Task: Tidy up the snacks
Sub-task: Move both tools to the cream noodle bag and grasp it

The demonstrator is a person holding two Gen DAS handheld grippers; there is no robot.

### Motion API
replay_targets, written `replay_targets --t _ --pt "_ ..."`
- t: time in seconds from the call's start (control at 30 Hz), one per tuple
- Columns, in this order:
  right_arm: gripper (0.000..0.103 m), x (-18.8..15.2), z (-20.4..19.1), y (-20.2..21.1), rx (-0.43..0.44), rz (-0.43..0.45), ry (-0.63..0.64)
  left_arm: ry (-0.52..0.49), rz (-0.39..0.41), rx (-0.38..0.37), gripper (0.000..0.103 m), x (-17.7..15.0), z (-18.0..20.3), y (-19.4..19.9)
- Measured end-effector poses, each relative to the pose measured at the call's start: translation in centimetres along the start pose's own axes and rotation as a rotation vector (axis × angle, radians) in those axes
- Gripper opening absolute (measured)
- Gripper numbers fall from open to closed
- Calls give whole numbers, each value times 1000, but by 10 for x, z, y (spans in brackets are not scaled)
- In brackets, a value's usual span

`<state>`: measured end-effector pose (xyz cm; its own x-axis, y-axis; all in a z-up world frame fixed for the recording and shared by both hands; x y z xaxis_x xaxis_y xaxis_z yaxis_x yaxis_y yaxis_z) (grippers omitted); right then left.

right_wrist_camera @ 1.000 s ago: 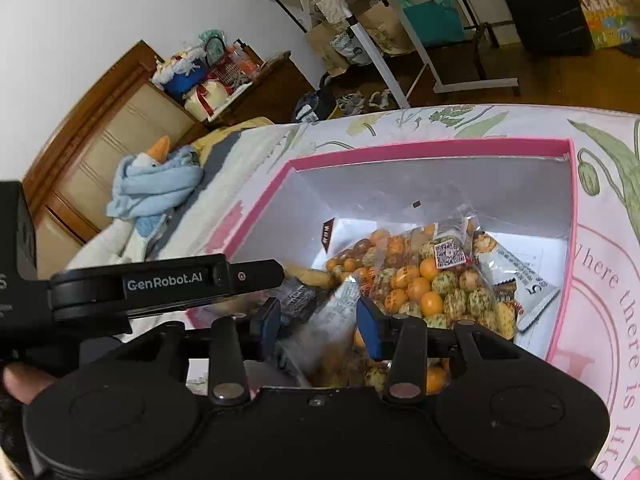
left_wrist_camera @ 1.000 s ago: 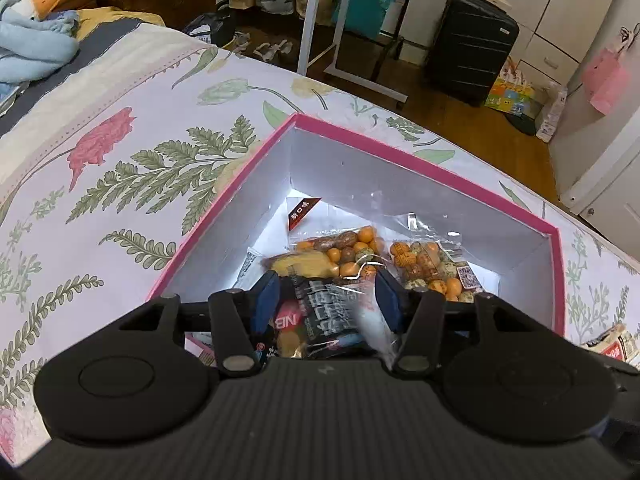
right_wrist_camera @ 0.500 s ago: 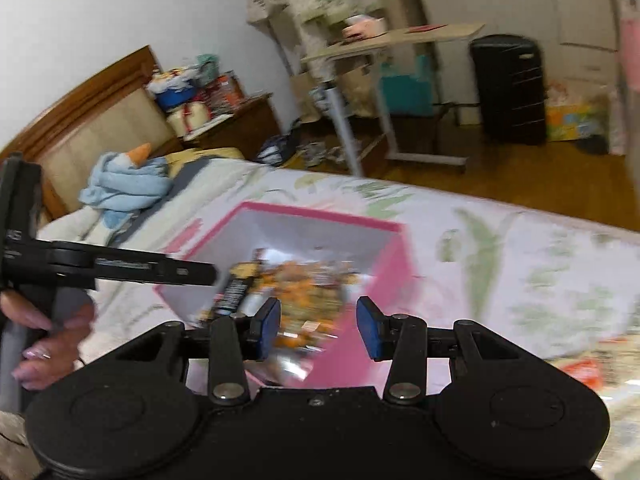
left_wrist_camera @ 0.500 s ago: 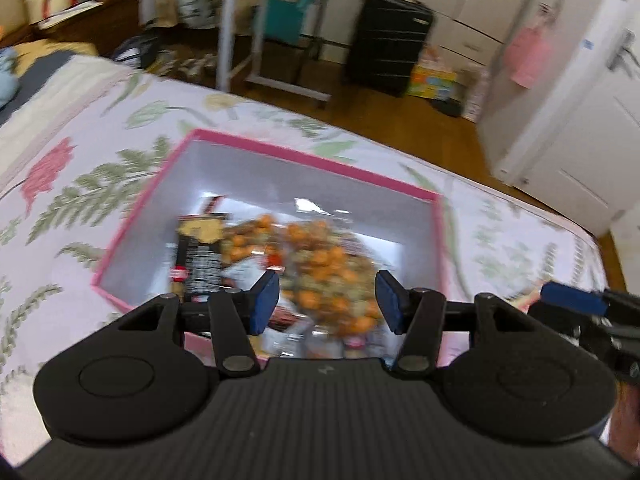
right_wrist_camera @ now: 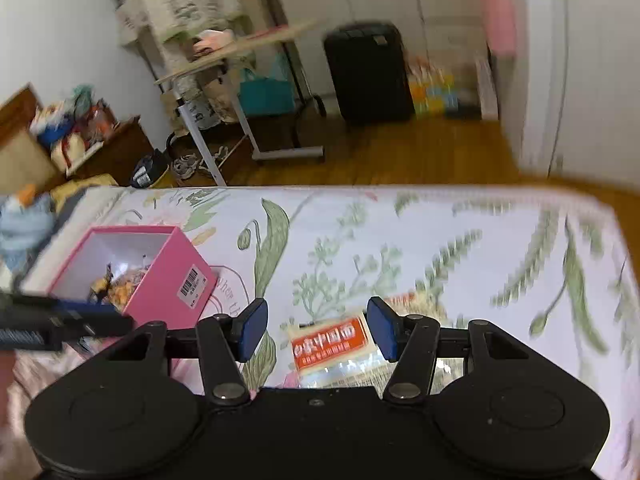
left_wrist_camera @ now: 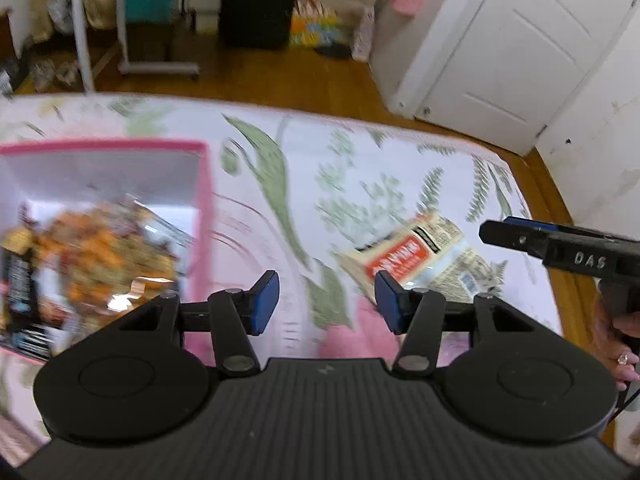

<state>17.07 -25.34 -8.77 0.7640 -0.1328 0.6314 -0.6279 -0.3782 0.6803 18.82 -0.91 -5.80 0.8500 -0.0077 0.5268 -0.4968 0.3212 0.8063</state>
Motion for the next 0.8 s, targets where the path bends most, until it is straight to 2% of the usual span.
replay_targets --t 0.07,0.2,0.37,0.47,0.53,0.67,0.73,0.8 --pt "61 -1 15 -4 -1 -11 -24 26 -21 -18 51 0 7 -19" --pt "61 -7 40 -21 -89 -45 26 66 -46 -40 51 -8 19 -55" --pt "61 -18 72 -51 -111 -115 35 118 -96 -66 51 -23 31 -98" --pt "64 -25 87 -67 -94 -139 14 161 -153 -94 52 -34 36 -120" --pt "72 -26 96 -72 -56 -141 -15 183 -177 -115 52 -40 39 -130" --pt "73 -31 102 -76 54 -173 -102 226 -162 -156 54 -47 44 -143" --pt "70 -32 97 -74 45 -181 -77 229 -169 -185 54 -47 46 -147" --pt "66 -34 90 -71 35 -196 -67 236 -212 -228 52 -48 49 -151"
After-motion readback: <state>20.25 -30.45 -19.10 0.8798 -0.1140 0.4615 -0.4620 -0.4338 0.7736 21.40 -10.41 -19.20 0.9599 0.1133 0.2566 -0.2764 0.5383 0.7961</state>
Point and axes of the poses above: each gripper's, at about its wrist camera, not at the fingertips, and y roughly against the way its jaws point, z to its right, x to its top, the point moved 1 cm from there along -y, roughly the way its jaws point, and after that the axes turned 3 degrees about x, right-handed, at the moved point
